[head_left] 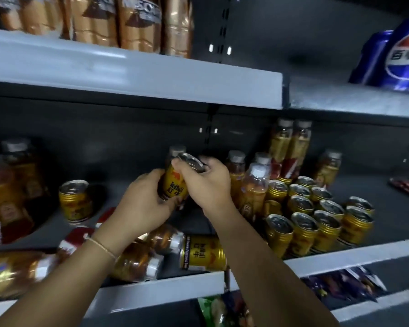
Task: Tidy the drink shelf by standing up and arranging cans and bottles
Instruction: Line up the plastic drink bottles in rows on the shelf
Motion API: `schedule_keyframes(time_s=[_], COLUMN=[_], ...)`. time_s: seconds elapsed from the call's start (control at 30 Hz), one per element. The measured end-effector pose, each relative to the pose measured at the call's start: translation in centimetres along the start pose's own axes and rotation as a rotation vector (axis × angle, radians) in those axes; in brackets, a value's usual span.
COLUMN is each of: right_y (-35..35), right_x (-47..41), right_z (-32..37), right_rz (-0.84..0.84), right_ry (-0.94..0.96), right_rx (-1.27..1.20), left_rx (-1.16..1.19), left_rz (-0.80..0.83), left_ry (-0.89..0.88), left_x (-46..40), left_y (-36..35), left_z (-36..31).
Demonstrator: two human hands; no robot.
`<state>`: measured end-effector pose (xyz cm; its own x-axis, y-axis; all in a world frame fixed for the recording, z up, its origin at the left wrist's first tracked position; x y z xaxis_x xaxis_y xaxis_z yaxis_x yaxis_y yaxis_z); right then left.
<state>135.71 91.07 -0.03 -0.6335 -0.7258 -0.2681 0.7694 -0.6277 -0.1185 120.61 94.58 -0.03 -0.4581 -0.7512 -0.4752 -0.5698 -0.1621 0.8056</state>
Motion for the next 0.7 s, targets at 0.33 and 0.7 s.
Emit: schedule_keyframes(time_s=[0.33, 0.7], right_y=[12.0, 12.5], right_x=[0.6, 0.4], right_z=[1.9, -2.0], right_rz=[-0.013, 0.147], right_ry=[0.18, 0.18], right_rx=[0.243, 0.545], left_rx=[0.003, 0.073], left_rz=[0.166, 0.55], left_ry=[-0.125, -0.016], left_x=[-1.4, -1.8], left_y=[-6.1, -11.6], left_z=[-10.0, -9.3])
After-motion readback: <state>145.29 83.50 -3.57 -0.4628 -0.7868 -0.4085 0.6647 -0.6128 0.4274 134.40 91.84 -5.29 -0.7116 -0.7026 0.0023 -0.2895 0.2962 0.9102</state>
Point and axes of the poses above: each hand's wrist, its own x-axis away from the middle knuckle, its own y-axis out of the back of the hand, z = x × y, the point moved 6 cm from there along -x, towards the middle knuckle, and after that the axes turned 14 degrees about -x, right-handed, at the moved point
